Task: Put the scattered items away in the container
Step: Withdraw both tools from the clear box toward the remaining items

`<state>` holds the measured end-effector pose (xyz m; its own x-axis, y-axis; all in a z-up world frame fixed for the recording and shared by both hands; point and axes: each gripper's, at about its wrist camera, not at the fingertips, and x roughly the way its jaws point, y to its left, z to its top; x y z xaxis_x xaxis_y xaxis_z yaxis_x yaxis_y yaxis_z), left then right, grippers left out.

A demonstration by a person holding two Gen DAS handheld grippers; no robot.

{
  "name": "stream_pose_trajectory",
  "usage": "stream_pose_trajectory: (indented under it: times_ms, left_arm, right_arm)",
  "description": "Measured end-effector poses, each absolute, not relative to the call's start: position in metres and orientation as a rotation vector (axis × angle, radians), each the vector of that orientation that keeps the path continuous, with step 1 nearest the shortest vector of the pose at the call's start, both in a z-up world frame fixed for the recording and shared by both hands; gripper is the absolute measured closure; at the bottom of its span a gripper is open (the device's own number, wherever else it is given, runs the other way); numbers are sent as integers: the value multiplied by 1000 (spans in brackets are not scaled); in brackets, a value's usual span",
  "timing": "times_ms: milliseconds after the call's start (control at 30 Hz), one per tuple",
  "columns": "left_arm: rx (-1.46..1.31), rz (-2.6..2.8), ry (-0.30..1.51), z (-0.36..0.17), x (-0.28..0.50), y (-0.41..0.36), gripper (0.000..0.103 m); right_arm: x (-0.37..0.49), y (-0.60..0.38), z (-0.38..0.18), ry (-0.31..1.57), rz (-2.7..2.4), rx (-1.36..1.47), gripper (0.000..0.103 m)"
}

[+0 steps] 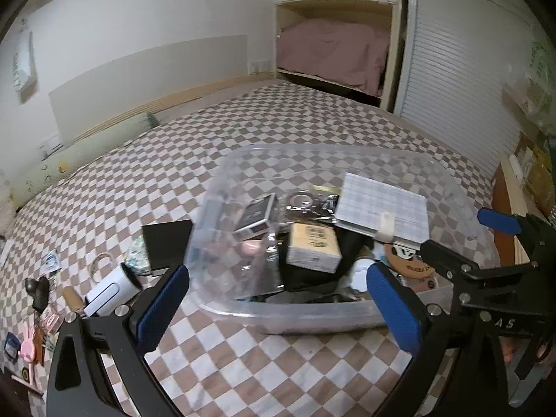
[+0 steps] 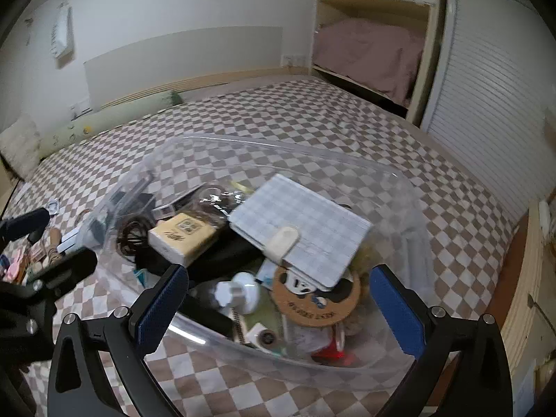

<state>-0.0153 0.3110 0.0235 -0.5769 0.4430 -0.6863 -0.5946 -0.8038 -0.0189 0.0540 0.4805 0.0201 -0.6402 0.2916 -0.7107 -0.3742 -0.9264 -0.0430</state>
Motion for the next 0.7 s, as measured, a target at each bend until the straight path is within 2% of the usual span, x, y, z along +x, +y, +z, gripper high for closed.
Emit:
stream_pose_trajectory:
  times_ms: [700]
  left_arm:
    - [-1052, 2552, 188, 20, -43, 198, 0]
  right_arm:
    - [20, 405, 29, 124, 2700, -1056, 0]
